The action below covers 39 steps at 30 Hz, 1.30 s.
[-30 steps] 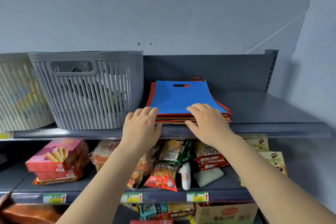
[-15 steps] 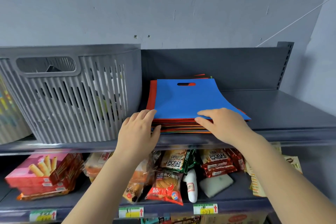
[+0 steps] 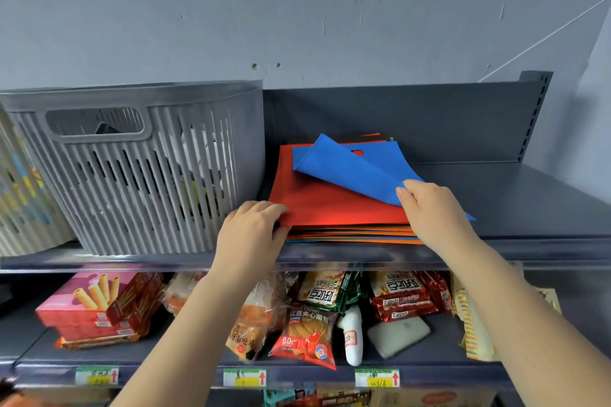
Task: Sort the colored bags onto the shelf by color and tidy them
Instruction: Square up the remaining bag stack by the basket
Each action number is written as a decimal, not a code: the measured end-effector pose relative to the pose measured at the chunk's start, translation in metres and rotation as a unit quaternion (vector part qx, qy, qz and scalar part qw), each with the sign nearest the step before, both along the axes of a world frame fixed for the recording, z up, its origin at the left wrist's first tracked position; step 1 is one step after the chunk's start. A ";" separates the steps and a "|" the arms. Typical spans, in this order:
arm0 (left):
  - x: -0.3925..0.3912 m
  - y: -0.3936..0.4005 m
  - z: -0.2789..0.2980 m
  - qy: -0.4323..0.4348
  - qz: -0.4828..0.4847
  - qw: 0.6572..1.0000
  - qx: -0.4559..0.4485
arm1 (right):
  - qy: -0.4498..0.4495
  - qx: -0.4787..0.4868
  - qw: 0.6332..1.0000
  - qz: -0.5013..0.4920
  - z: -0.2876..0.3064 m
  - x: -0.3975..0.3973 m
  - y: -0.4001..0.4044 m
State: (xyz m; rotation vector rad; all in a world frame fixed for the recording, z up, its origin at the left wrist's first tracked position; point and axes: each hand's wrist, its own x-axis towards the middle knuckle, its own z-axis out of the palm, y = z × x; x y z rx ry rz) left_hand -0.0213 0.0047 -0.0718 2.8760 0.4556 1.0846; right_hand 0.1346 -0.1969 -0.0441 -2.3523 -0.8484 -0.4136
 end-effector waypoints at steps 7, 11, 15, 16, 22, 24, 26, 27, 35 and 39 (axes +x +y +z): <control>0.010 0.002 0.025 -0.033 -0.016 0.999 -0.019 | 0.002 0.030 1.000 0.011 0.006 -0.001 0.001; 0.016 0.000 0.038 -0.032 0.017 0.999 -0.031 | 0.009 -0.006 0.998 0.067 0.007 -0.007 -0.002; 0.018 -0.002 0.044 -0.034 0.023 0.998 -0.044 | 0.014 -0.046 0.996 0.081 0.006 -0.010 -0.002; 0.017 -0.002 0.042 -0.043 0.013 0.998 -0.050 | 0.006 -0.050 0.996 0.079 0.006 -0.009 -0.002; 0.012 0.001 0.023 -0.002 0.023 0.995 -0.094 | -0.001 0.042 0.999 0.034 0.005 -0.001 0.001; 0.010 -0.001 0.017 0.060 0.022 0.997 -0.050 | 0.005 0.072 0.997 0.025 0.005 0.003 0.002; 0.008 0.000 0.016 0.062 0.000 0.997 -0.039 | 0.007 0.081 0.996 0.027 0.006 0.004 0.003; 0.008 0.001 0.016 0.056 -0.012 0.997 -0.045 | 0.009 0.082 0.996 0.028 0.006 0.004 0.003; 0.016 0.011 0.031 0.002 -0.041 0.999 -0.018 | 0.003 0.056 0.998 0.039 0.003 0.001 0.004; 0.022 0.008 0.041 -0.069 -0.053 0.996 0.033 | -0.006 0.036 0.998 0.045 0.002 -0.002 0.004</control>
